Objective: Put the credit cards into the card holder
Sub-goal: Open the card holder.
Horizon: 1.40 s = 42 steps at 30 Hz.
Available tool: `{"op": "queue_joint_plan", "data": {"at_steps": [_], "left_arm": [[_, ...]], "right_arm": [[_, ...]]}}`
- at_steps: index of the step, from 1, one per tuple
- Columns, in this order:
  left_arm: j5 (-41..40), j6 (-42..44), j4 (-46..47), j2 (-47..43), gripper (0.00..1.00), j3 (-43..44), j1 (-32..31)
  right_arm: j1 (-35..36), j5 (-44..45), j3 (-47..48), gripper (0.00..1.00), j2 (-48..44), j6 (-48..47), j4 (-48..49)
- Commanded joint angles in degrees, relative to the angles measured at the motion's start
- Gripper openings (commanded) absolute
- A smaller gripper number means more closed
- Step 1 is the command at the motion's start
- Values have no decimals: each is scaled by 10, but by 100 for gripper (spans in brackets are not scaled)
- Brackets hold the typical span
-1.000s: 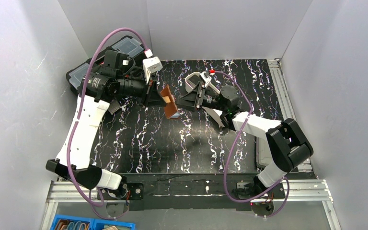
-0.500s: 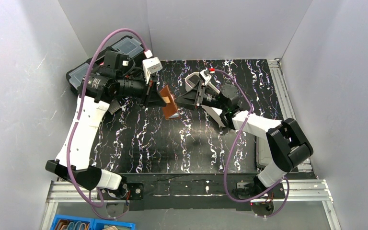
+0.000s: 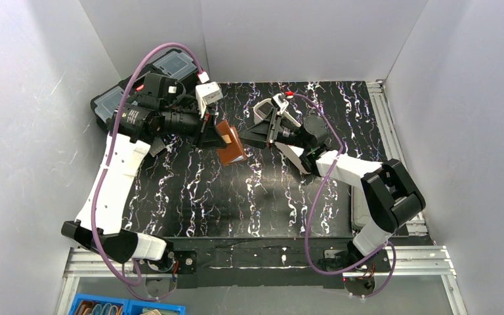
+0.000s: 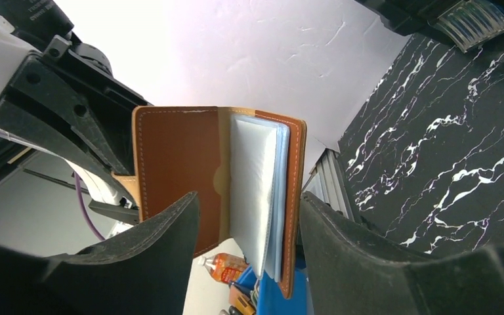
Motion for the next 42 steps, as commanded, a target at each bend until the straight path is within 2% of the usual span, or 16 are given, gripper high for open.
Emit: {"op": "queue_joint_plan", "data": {"at_steps": [1,12,19,25,27,31,37,39,42], "left_arm": [[20,-4,2,-8,0,38,-2],[19,-6,2,-1,0,53,-4],[12,3,5,-5,0,40,-4],[10,8,5,-5,0,38,-4],[11,6,5,-3,0,43,-4],[2,15,3,-5,0,38,-4],[-18,41,-3,-26,0,0,-4],[-28,56,-11,-30,0,-5,-4],[-48,77,-24,-42,0,-22,-2]], "right_arm": [[3,-14,-2,62,20,0,31],[6,-30,11,68,70,70,128],[6,-30,26,64,117,196,318],[7,-51,35,63,115,197,315],[6,-52,36,60,117,197,315],[6,-56,36,47,113,197,309],[-4,-64,30,10,88,164,251],[-16,-65,19,1,67,140,219],[-44,-71,2,1,14,82,141]]}}
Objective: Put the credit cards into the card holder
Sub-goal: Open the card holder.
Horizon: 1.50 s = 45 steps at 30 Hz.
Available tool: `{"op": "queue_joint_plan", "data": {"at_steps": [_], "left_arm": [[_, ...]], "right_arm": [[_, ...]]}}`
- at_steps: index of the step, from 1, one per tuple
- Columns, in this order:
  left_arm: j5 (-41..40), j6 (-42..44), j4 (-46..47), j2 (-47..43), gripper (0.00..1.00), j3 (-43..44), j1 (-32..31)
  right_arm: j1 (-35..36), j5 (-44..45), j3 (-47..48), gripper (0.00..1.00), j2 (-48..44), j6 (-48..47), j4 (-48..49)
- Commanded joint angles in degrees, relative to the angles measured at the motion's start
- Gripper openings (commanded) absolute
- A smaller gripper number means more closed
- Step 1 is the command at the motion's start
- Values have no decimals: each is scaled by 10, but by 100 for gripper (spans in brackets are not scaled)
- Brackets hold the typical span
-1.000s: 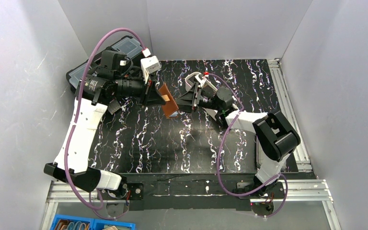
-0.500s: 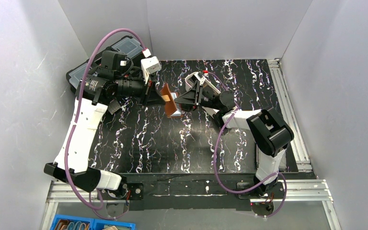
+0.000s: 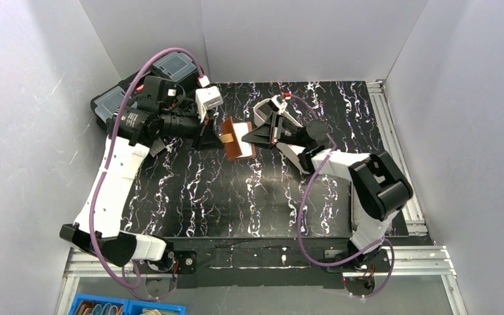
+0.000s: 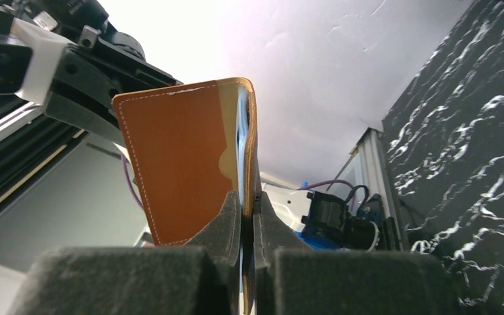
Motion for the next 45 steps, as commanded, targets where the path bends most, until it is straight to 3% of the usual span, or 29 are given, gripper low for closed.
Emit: {"op": "queue_joint_plan", "data": {"at_steps": [1,6,8,10,12,14,17,22,26,31,37,45], "left_arm": [[-31,45,-26,-39,0,-27,0],[-147,82,-5,-73,0,-126,2],[-213,74,36,-84,1,-176,1],[-234,63,50,-82,28,-196,1],[-232,31,65,-77,46,-184,2],[-180,0,83,-78,56,-135,1],[-97,5,51,-68,55,-51,2],[-32,14,6,-45,54,72,4],[-38,-25,48,-39,57,114,4],[-9,-74,107,-25,62,41,0],[-32,4,140,-22,59,-106,-9],[-15,51,70,-24,57,-125,-8]], "right_arm": [[-43,-12,-8,1,-104,-107,-115],[-51,24,64,1,-232,-441,-546],[-47,52,100,1,-261,-518,-662],[-47,70,113,1,-277,-554,-716],[-42,88,121,1,-291,-578,-751],[-21,132,144,1,-303,-632,-823],[5,181,170,1,-306,-690,-888],[41,251,195,1,-304,-759,-960],[79,309,217,1,-297,-809,-997],[124,338,236,1,-291,-831,-1004],[166,359,248,1,-292,-834,-1006],[167,351,234,1,-310,-826,-982]]}}
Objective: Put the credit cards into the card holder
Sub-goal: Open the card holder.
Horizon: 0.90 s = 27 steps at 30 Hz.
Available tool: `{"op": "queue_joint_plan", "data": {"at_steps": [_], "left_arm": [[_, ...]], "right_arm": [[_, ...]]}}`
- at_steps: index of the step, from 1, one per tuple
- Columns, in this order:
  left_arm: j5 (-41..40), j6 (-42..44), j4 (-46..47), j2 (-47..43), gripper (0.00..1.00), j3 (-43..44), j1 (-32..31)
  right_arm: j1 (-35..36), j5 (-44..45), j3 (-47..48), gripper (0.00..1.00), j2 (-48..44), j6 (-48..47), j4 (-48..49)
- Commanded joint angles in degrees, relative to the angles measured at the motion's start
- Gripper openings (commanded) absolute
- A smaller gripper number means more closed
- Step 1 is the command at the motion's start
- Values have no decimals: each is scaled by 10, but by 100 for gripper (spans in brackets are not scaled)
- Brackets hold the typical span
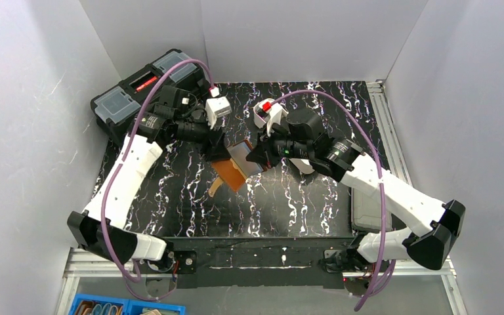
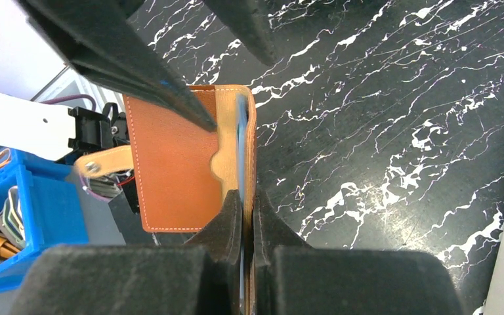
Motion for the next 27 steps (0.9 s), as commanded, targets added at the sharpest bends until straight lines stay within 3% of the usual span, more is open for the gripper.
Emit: {"op": "queue_joint_plan", "data": {"at_steps": [1,5,10,14,17,27], "left_arm": [[35,40,-50,-33,57,10,-2],[55,51,-79,-33,45,6,-2],[94,60,-108,-7,19,17,-2],[92,83,-128,12,1,37,-2],[81,92,-120,6,0,39,-2],[91,113,-139,-9,0,33,-2]], "right_arm": [[1,7,18,1,-24,-7,36],[1,-5,16,1,-28,-1,49],[1,-40,5,1,-35,19,80],[1,-74,-18,12,-46,42,118],[-1,-94,-35,19,-52,55,137],[-34,-147,-61,20,-40,101,180]]}}
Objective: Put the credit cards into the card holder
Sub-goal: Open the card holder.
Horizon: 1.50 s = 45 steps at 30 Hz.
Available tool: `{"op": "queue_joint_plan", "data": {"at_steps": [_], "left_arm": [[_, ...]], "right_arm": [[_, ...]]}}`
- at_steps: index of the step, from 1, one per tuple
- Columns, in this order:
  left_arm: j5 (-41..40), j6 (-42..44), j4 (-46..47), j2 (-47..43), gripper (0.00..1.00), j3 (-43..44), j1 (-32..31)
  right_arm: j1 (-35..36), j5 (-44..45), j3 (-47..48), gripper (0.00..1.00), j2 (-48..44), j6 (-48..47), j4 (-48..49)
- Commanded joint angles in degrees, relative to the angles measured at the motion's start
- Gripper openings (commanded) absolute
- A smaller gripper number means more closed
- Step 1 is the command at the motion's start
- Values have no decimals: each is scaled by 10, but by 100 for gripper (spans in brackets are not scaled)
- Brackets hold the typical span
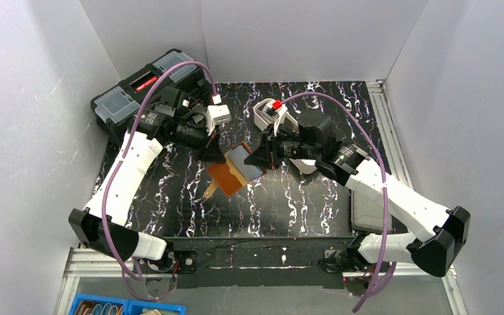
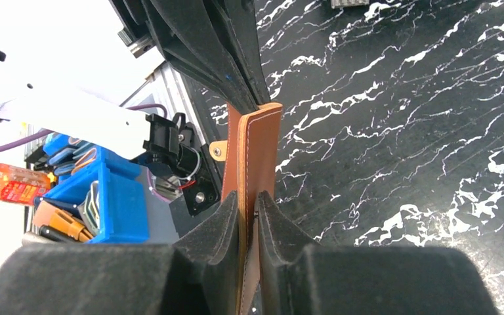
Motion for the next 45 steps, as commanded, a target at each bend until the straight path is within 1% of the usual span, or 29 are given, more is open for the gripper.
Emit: {"op": "queue_joint_plan", "data": {"at_steps": [1,6,9,13,16,18,24,30,34,39,45], "left_arm": [[38,39,-31,-22,0,10,-5],[44,63,-48,-24,0,21,-3],[49,60,-51,-19,0,26,-1],[51,57,-53,-18,0,29,0],[52,58,-53,-20,0,30,2],[53,60,-55,-20,0,31,4],[66,68,-74,-16,0,46,12],[85,64,-91,-4,0,69,20],[90,63,-98,0,0,77,22],[100,64,-109,2,0,87,22],[102,66,-119,6,0,97,22]], "right_arm": [[-16,-44,-6,23,-6,30,90],[-42,-97,-34,28,-4,68,140],[-47,-122,-39,28,8,80,148],[-50,-130,-46,24,12,89,155],[-54,-135,-51,17,11,92,160],[-59,-150,-58,16,10,101,171],[-86,-234,-80,20,19,133,217],[-101,-324,-78,23,46,155,253],[-100,-338,-72,22,52,155,256],[-101,-345,-75,15,50,149,256],[-101,-365,-70,17,51,142,252]]}}
